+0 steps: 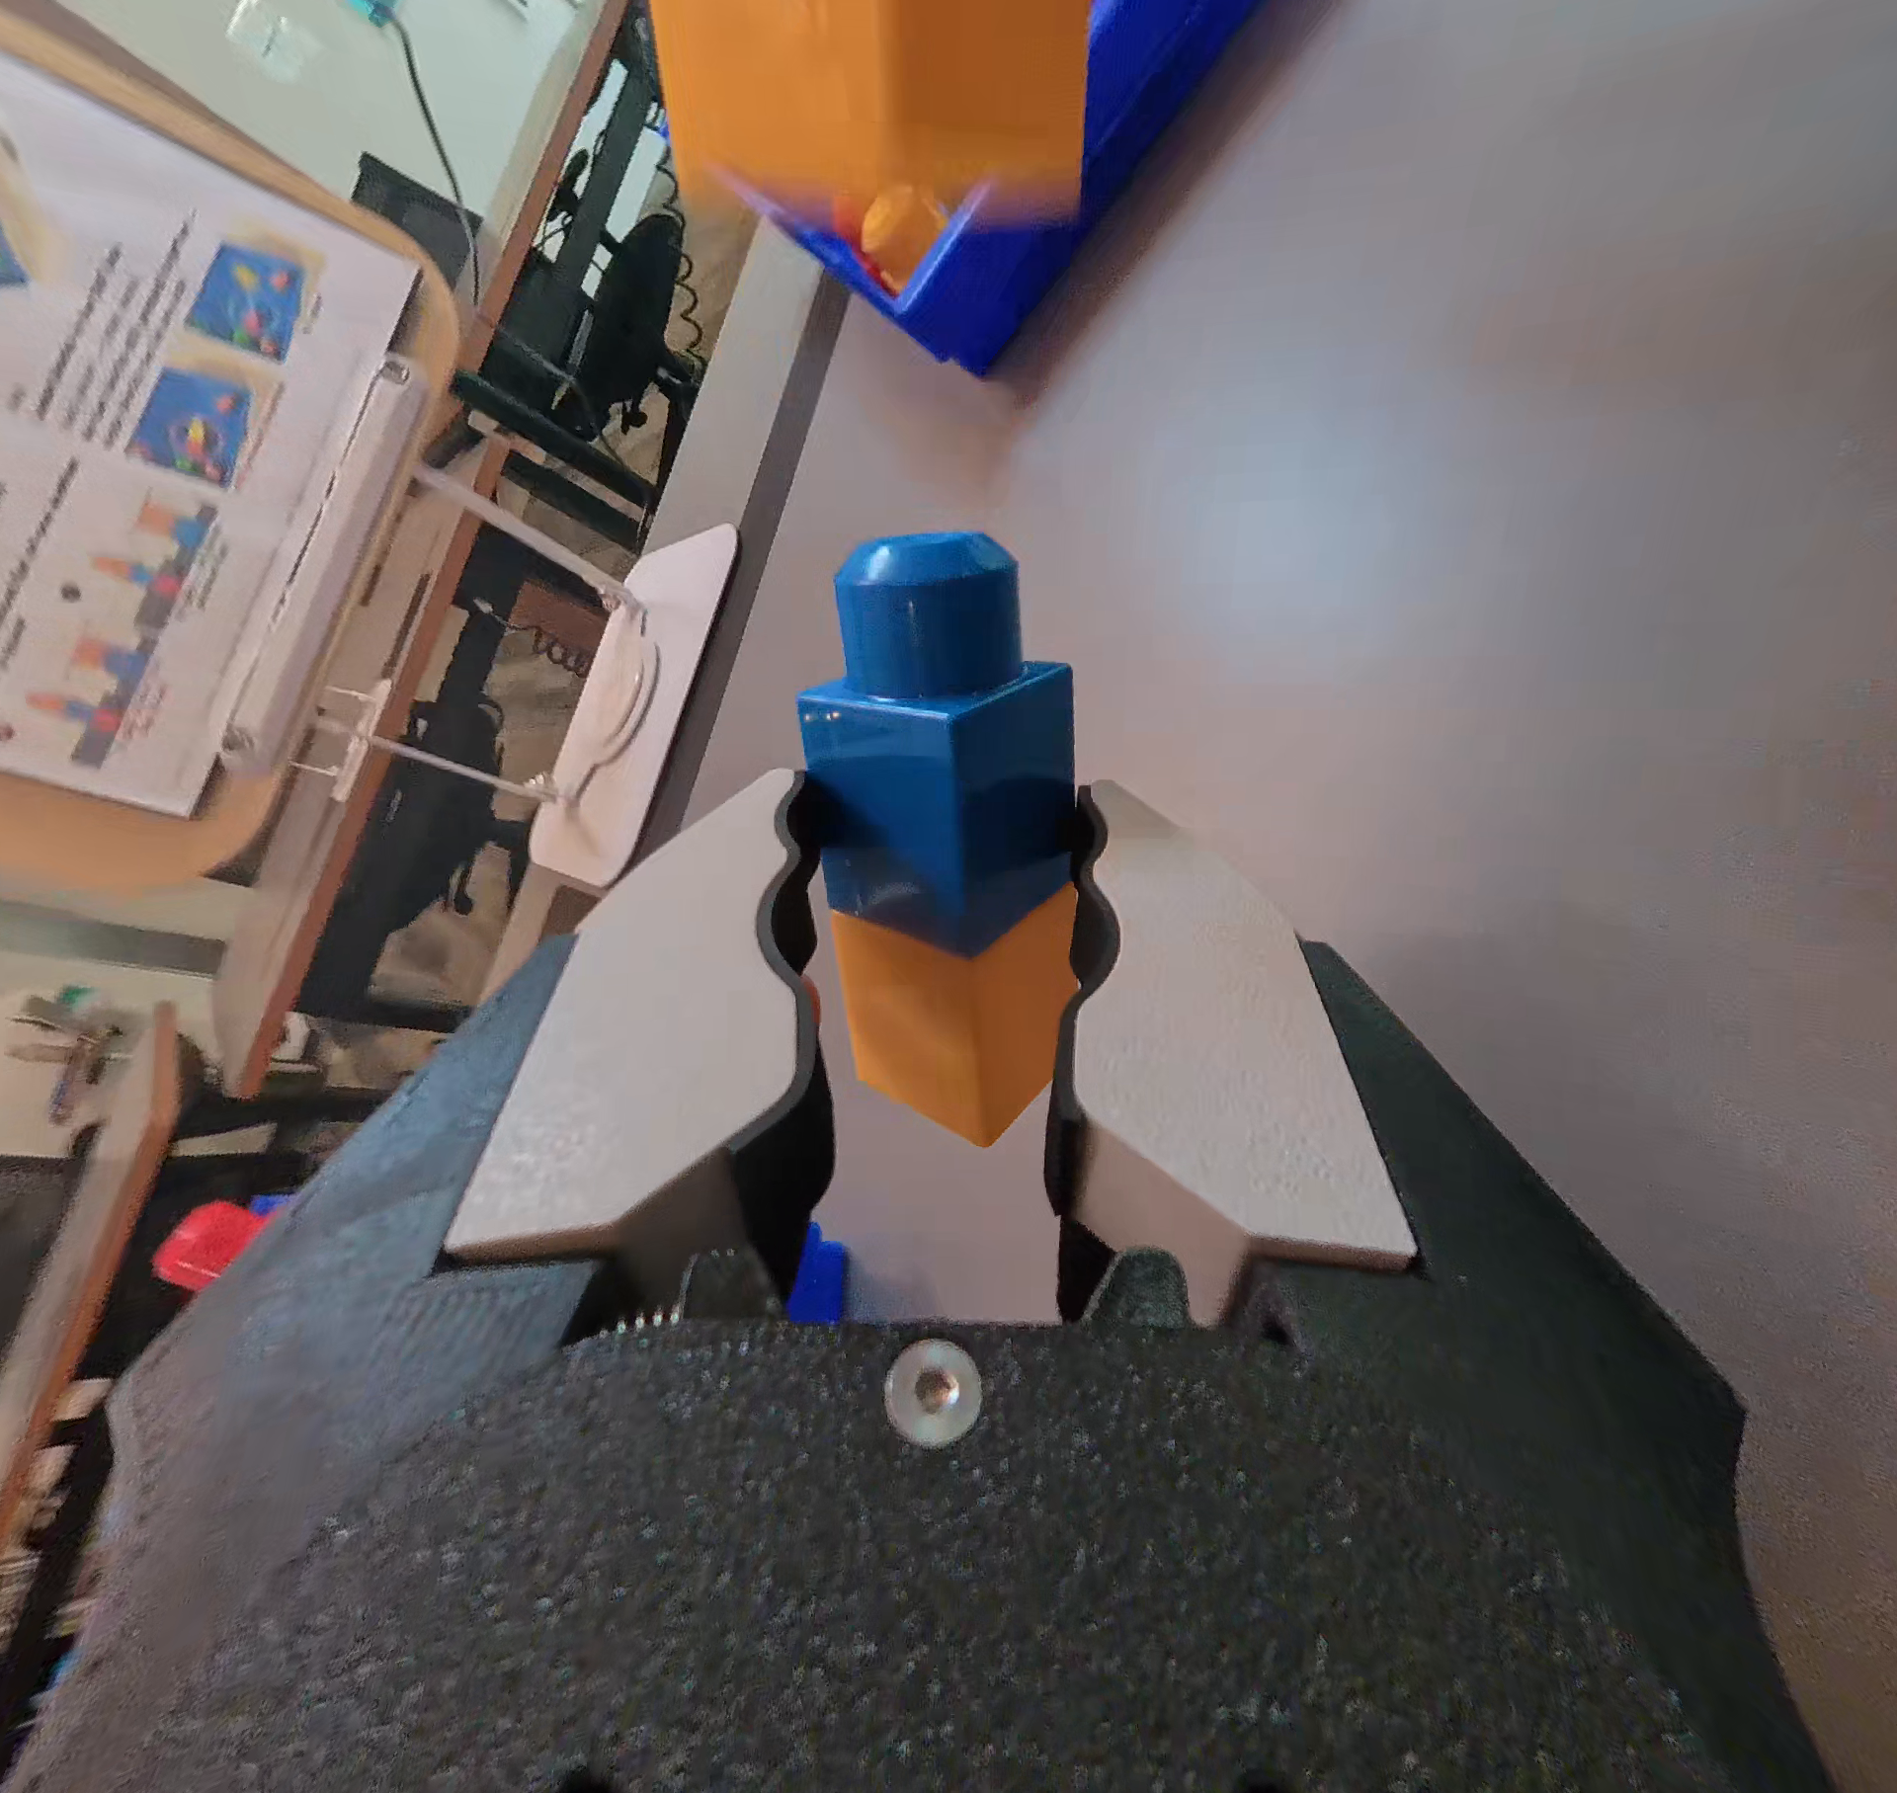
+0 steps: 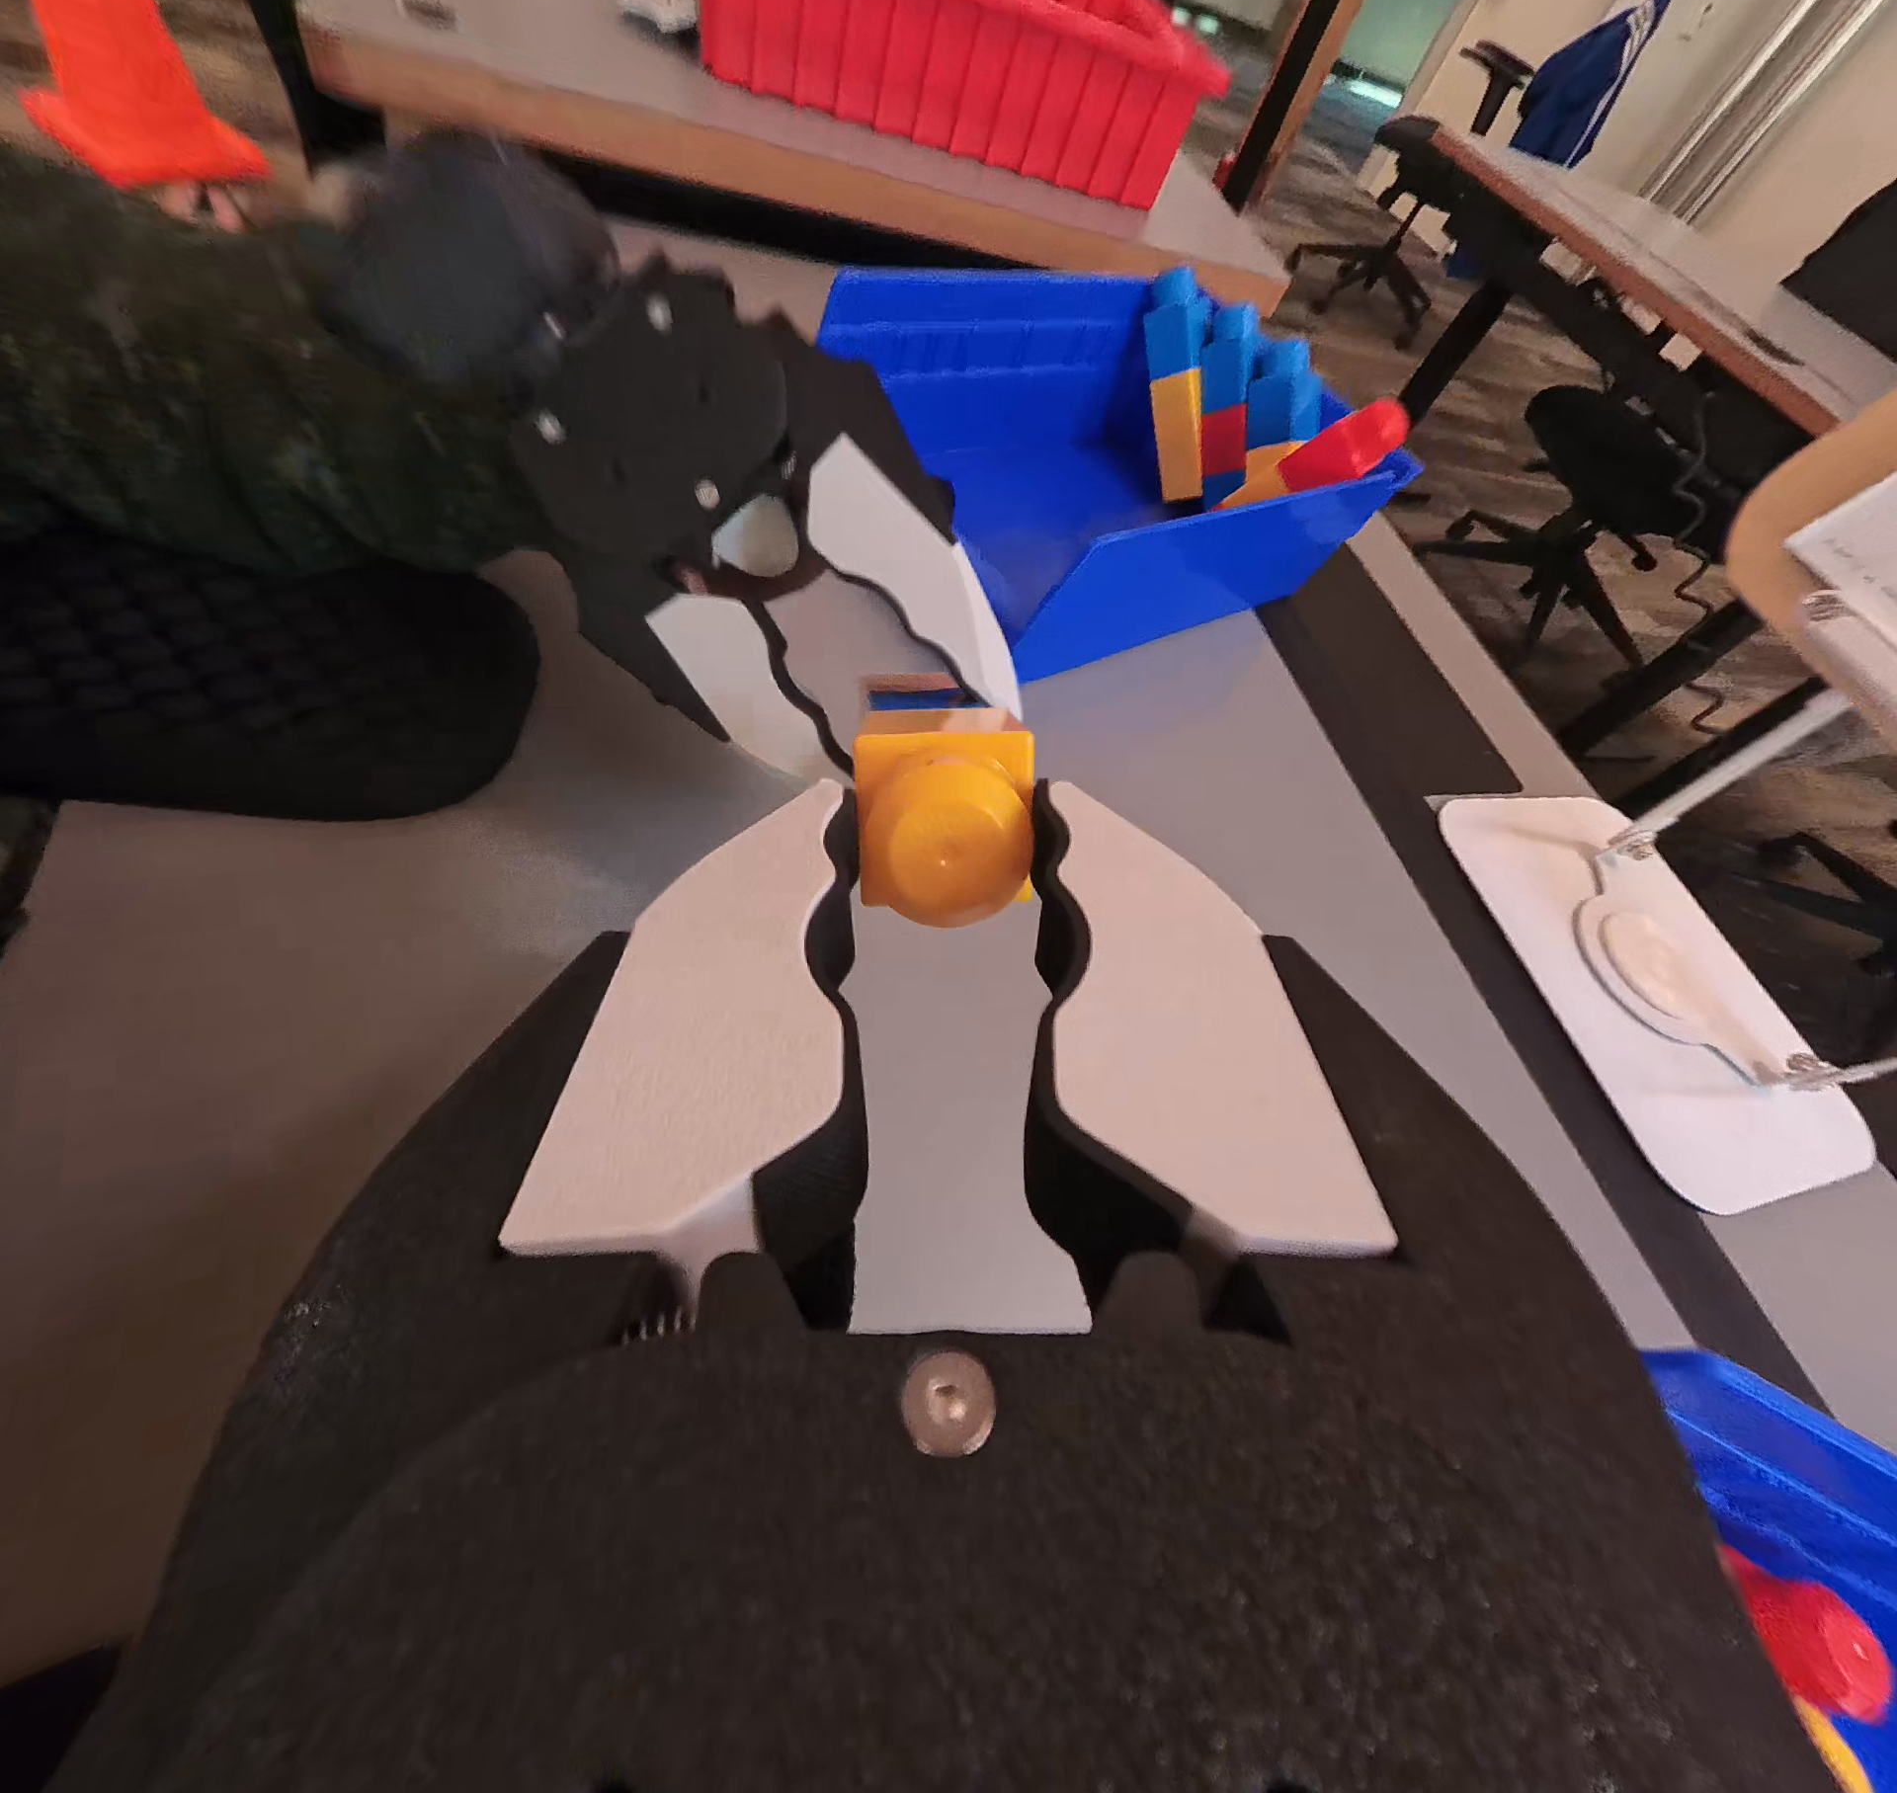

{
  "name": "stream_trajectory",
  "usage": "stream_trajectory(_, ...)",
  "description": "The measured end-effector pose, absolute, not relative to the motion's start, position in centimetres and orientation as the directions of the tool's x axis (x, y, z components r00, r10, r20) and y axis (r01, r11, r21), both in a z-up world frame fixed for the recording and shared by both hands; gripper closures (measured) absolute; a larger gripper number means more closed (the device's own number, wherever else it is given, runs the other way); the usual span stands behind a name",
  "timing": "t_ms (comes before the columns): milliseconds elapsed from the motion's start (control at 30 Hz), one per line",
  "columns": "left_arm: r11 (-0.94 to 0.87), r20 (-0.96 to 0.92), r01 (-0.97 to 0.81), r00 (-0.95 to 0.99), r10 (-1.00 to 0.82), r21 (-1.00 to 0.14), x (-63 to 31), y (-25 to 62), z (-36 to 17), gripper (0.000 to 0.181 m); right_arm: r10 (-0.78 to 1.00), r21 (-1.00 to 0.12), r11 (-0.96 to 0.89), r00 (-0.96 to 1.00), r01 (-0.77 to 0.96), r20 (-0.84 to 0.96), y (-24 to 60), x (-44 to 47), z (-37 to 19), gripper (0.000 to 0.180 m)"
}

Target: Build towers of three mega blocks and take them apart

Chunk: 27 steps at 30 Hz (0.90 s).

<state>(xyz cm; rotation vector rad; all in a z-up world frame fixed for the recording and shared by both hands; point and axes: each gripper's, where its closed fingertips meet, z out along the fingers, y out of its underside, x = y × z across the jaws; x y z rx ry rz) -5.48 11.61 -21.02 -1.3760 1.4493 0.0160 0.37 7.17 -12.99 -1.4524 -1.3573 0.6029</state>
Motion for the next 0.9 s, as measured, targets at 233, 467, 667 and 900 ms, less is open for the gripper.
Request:
stream_trajectory(233,0.246,-0.506,-0.523,0.441,-0.741,-0.816,-7.2,12.6,-17.9,0.133,0.685,-0.786,-0.038,0.588,0.617,0.429,16.3,14.8,-8.6,0.147)
stream_trajectory(467,0.261,-0.535,-0.542,0.444,-0.719,-0.799,-7.3,12.9,-18.3,0.133,0.634,-0.281,-0.585,0.645,0.761,0.425,22.6,29.9,-16.8,0.147)
stream_trajectory(667,0.258,-0.528,-0.537,0.442,-0.725,-0.803,-7.2,12.8,-18.4,0.133,0.7,-0.097,-0.684,0.688,0.723,0.192,22.1,31.7,-23.9,0.147)
stream_trajectory(900,0.257,-0.513,-0.525,0.43,-0.743,-0.812,-6.7,12.4,-18.7,0.133,0.689,-0.142,-0.708,0.721,0.691,0.074,22.1,30.7,-26.4,0.146)
